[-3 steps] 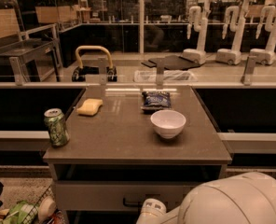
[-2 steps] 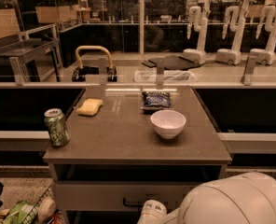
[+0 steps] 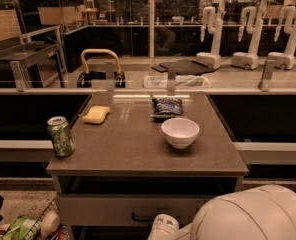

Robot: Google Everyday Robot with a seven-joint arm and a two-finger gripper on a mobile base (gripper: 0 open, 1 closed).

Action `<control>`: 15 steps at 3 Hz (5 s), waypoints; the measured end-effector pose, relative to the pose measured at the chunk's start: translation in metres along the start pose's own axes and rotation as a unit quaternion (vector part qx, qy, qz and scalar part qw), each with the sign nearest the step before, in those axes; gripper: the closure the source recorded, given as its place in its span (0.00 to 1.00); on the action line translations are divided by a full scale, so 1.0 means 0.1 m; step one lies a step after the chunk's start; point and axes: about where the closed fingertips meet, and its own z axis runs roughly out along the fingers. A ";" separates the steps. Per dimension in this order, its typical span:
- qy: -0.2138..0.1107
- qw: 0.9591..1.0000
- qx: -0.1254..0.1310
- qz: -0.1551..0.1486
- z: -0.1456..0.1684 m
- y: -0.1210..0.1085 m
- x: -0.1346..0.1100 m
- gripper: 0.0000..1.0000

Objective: Open middle drawer

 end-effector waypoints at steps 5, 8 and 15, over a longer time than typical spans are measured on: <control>0.023 0.997 -0.078 0.011 0.04 0.48 0.07 0.41; 0.026 0.996 -0.090 0.013 -0.03 0.56 0.07 0.86; 0.006 0.984 -0.174 0.033 -0.31 1.38 0.16 0.41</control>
Offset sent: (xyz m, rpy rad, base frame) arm -0.0008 -0.0004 -0.0011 -0.0008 0.0021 0.0000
